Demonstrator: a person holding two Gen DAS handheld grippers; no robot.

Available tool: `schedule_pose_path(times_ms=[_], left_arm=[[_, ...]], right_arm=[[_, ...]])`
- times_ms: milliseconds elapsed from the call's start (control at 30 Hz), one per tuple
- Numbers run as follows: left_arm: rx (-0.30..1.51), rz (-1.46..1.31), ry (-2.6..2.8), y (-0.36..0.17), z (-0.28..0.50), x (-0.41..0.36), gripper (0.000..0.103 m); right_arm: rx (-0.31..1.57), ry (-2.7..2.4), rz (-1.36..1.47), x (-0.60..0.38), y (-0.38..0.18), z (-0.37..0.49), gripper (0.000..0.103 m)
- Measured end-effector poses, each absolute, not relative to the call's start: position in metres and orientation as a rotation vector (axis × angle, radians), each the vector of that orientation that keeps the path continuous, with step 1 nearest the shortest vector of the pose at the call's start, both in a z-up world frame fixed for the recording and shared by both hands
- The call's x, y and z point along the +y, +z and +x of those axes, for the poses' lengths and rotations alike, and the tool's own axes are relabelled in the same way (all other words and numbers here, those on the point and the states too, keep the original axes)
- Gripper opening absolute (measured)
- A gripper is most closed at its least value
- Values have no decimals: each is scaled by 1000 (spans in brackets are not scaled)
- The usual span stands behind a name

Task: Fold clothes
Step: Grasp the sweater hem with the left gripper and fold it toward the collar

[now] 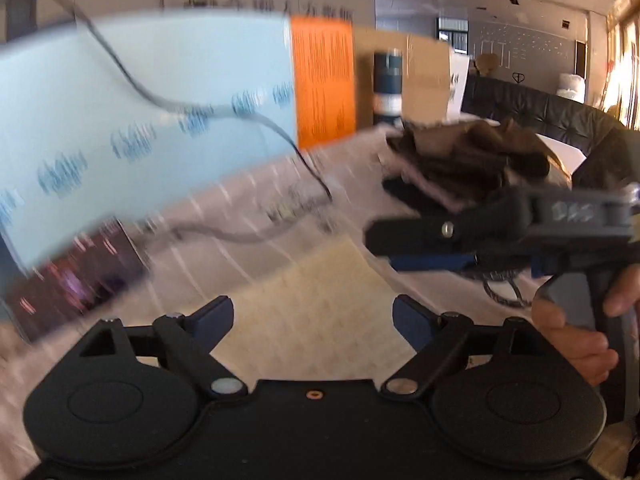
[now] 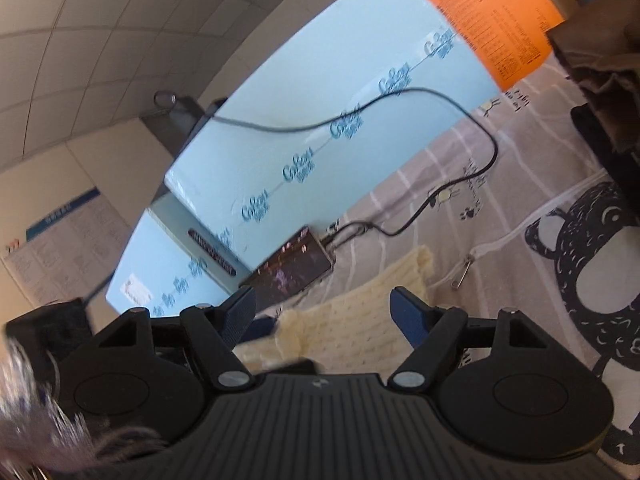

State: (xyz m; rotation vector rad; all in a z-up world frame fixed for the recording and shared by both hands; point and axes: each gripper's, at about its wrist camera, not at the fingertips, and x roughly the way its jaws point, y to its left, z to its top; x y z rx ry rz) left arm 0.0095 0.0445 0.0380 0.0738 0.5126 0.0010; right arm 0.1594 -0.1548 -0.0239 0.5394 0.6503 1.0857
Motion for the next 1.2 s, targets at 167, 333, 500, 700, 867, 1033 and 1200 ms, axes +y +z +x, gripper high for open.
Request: schedule_pose_path(times_ms=[167,333,500,700,867,1033,1200], left_arm=[[440,183,206,47,-11,86,89],[530,9,295,25,1,140,88],[558,-174,242,9,3,166,86],[505,62,109,12,-9,115,86],[621,385,161,-11,0,83,61],[621,172,193,-12,6,124,21],[587,257,-8,-9,-5,94,20]], right_arm=[[663,1078,549,-156,-25,162,73],[674,1075,541,-152,-25,162,73],[695,1070,527,-148,-26,163,73],[709,1070,518,-146,-28,164,73],[715,1075,511,-144,-30,163,73],[710,1069,502,-144,-30,162,73],[714,1073,497,-143,-30,162,73]])
